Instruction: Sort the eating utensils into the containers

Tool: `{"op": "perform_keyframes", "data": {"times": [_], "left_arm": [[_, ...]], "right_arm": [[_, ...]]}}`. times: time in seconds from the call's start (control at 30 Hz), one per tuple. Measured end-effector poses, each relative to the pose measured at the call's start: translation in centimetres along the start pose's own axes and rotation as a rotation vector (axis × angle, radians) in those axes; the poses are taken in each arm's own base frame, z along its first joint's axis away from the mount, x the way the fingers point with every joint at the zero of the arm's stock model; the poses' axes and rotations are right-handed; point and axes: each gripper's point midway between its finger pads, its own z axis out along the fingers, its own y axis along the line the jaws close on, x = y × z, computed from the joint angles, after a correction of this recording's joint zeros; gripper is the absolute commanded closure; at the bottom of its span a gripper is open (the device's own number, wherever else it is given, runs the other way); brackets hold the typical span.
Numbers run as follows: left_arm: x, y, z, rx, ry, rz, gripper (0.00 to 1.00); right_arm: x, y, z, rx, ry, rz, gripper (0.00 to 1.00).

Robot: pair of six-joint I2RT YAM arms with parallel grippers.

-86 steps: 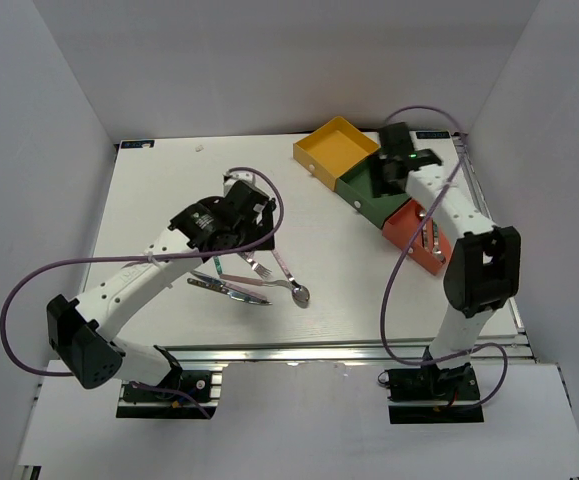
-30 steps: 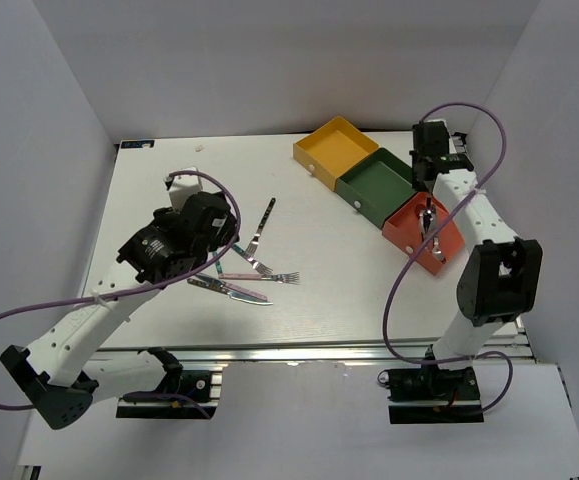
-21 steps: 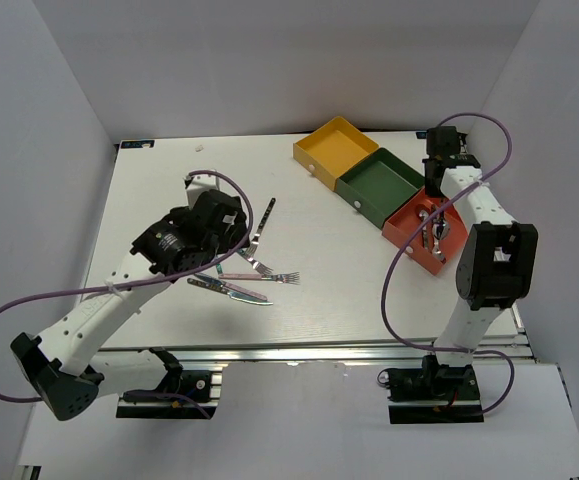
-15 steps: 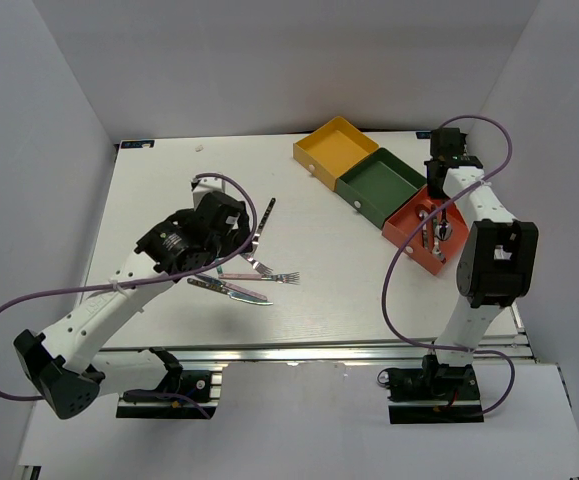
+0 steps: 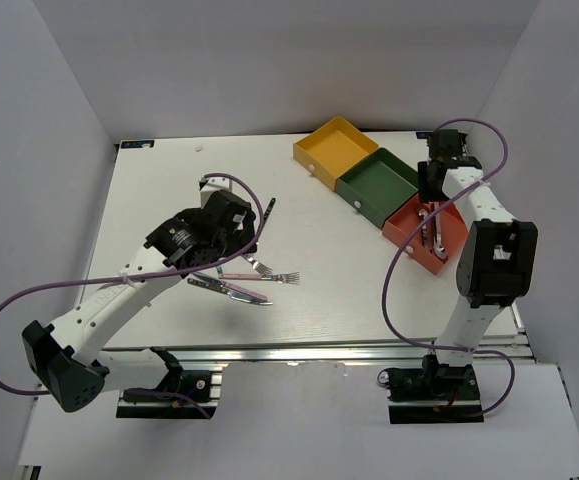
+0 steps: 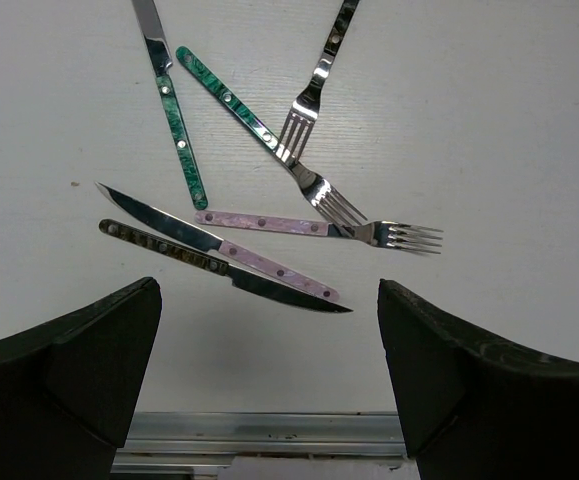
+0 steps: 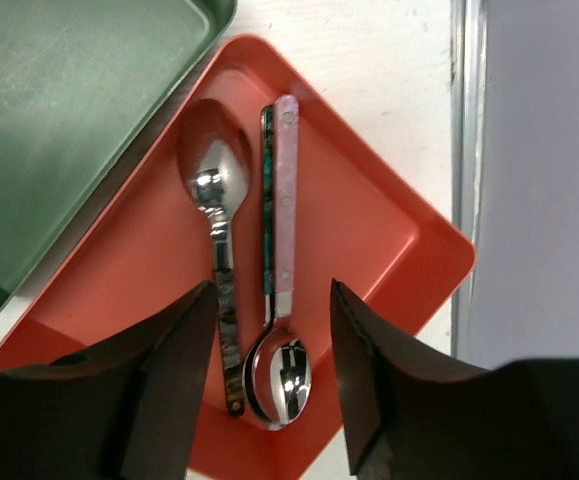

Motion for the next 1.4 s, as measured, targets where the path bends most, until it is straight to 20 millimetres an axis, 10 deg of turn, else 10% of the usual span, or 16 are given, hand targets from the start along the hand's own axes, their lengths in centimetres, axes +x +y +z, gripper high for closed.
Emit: {"op": "perform_keyframes", "data": {"times": [0.23, 0.27, 0.4, 0.5, 0.6, 0.7, 0.97, 1.4], "left_arm": [[-0.2, 0.8, 0.5, -0.062, -0.018, -0.028, 0.02], [-0.2, 1.6, 0.8, -0.127, -0.026, -0.058, 0.02], [-1.4, 3.7, -0.1, -0.243, -0.093, -0.142, 0.02], [-2.2, 5.3, -1.6, -0.282, -0.150, -0.205, 0.02], [-3.5, 6.7, -4.2, -0.254, -0.230, -0.277, 0.02], [-4.4, 7.2, -5.8, -0.207, -0.282, -0.329, 0.02], [-3.2, 6.8, -5.7, -0.137, -0.271, -0.334, 0.02], [-3.5, 7.6, -7.3, -0.090, -0.316, -0.332, 0.02]], "right_arm": [[-1.9, 6.5, -3.6, -0.084, -0.062, -0.085, 0.11], [-2.5, 15.6, -8.5, -0.240, -0.158, -0.236, 0.11], [-0.1, 26.1, -14.0, -0.500, -0.234, -0.375, 0.16], [5.8, 37.0, -20.4, -0.799, -0.264, -0.578, 0.23], [11.3, 43.4, -23.1, -0.941, -0.223, -0.730, 0.30], [11.8, 48.1, -22.1, -0.959, -0.207, -0.738, 0.32], [10.4, 53.4, -16.0, -0.880, -0.203, -0.695, 0.32], [5.9, 52.7, -13.8, -0.841, -0.268, -0.637, 0.41]]}}
